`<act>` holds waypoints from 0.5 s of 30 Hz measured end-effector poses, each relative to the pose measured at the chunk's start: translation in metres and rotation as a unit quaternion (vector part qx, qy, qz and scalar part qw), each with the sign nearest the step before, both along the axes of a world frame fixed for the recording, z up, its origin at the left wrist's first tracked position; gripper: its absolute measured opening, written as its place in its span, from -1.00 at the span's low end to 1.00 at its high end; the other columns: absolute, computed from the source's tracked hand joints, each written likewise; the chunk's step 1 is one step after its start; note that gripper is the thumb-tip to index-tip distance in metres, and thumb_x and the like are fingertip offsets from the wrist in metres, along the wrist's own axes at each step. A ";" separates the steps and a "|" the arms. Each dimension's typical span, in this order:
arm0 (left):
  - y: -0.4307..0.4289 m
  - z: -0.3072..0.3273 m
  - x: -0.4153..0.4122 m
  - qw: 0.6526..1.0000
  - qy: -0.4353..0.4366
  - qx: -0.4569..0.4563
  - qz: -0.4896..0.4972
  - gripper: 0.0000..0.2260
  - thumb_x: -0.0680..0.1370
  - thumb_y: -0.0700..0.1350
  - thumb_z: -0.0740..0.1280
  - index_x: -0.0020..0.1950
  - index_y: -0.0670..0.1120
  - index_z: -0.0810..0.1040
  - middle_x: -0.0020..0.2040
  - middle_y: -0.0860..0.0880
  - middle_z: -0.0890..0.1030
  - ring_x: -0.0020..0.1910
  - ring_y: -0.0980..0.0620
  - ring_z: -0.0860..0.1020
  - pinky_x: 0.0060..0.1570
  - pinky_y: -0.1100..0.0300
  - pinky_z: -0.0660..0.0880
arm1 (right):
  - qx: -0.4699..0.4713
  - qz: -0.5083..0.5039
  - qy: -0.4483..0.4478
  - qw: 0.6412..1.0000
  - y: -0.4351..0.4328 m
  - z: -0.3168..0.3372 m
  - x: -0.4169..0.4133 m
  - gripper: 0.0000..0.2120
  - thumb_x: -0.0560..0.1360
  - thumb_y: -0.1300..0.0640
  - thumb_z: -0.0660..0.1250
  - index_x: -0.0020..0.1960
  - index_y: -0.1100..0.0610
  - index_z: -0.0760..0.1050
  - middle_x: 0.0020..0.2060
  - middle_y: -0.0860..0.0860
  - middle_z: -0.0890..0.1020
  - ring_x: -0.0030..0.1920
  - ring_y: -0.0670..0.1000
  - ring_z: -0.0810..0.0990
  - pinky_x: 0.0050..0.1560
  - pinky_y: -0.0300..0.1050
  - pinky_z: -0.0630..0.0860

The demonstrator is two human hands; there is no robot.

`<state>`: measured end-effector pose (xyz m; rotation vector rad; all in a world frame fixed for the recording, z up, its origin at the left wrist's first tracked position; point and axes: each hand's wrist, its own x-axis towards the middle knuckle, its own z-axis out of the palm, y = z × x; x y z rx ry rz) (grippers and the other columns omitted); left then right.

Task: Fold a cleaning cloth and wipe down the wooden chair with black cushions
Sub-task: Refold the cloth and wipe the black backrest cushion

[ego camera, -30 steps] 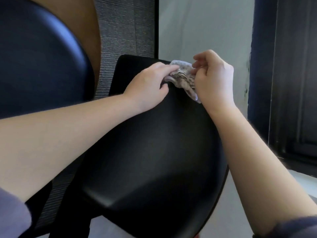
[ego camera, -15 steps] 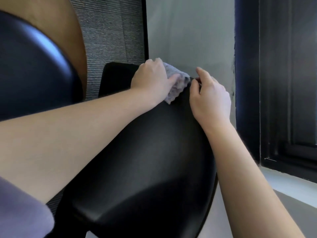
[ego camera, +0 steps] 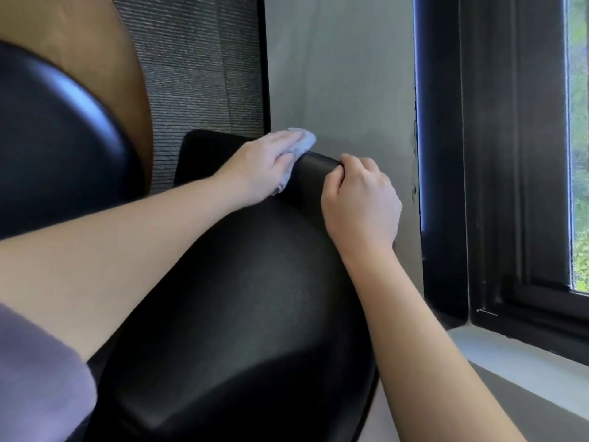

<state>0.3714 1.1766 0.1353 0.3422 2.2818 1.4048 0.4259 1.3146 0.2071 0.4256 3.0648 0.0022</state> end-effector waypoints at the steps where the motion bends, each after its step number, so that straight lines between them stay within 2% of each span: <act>1: -0.004 -0.008 -0.001 1.000 0.003 0.002 0.005 -0.63 0.66 -0.23 0.14 0.47 -0.13 0.40 0.46 -0.05 0.40 0.45 0.01 0.32 0.26 0.47 0.10 | 0.013 0.003 -0.004 1.000 -0.001 -0.002 -0.001 -0.69 0.62 0.05 0.07 0.17 0.10 0.53 0.04 0.04 0.59 -0.03 0.14 0.51 -0.22 -0.10 0.23; 2: -0.007 -0.014 -0.002 1.000 0.004 0.002 0.013 -0.63 0.66 -0.24 0.13 0.47 -0.14 0.39 0.47 -0.04 0.38 0.46 0.01 0.30 0.31 0.45 0.08 | 0.028 0.006 -0.004 1.000 -0.001 -0.003 -0.001 -0.68 0.63 0.04 0.05 0.16 0.11 0.53 0.02 0.06 0.59 -0.06 0.15 0.51 -0.22 -0.10 0.23; 5: -0.004 -0.019 -0.004 0.999 0.023 0.013 -0.023 -0.63 0.65 -0.17 0.10 0.45 -0.15 0.40 0.46 -0.03 0.40 0.46 0.01 0.31 0.50 0.14 0.01 | 0.062 0.017 -0.005 0.998 -0.002 -0.006 0.000 -0.68 0.64 0.02 0.04 0.09 0.13 0.52 -0.05 0.07 0.57 -0.14 0.16 0.49 -0.27 -0.09 0.18; 7: 0.000 -0.017 -0.003 0.996 0.050 0.039 -0.063 -0.57 0.62 -0.07 0.06 0.46 -0.14 0.39 0.46 -0.01 0.40 0.44 0.07 0.31 0.49 0.15 -0.05 | 0.076 0.019 -0.001 0.997 -0.001 -0.007 0.001 -0.69 0.64 0.02 0.05 0.05 0.13 0.52 -0.09 0.07 0.57 -0.17 0.14 0.48 -0.29 -0.09 0.16; 11: 0.001 -0.024 0.001 0.992 0.082 0.054 -0.083 -0.57 0.64 -0.05 0.04 0.48 -0.13 0.35 0.44 0.04 0.39 0.37 0.25 0.27 0.48 0.18 -0.10 | 0.075 0.024 0.019 0.997 -0.001 -0.010 0.002 -0.71 0.61 0.05 0.07 -0.01 0.15 0.52 -0.15 0.07 0.58 -0.24 0.13 0.46 -0.31 -0.09 0.16; 15: -0.006 -0.039 -0.011 0.995 0.064 -0.001 -0.071 -0.53 0.62 0.00 -0.02 0.47 -0.11 0.38 0.41 0.01 0.44 0.38 0.09 0.36 0.45 0.16 -0.13 | 0.076 0.029 0.033 0.996 -0.001 -0.011 0.002 -0.71 0.58 0.05 0.08 -0.05 0.15 0.54 -0.20 0.07 0.57 -0.27 0.15 0.49 -0.34 -0.11 0.16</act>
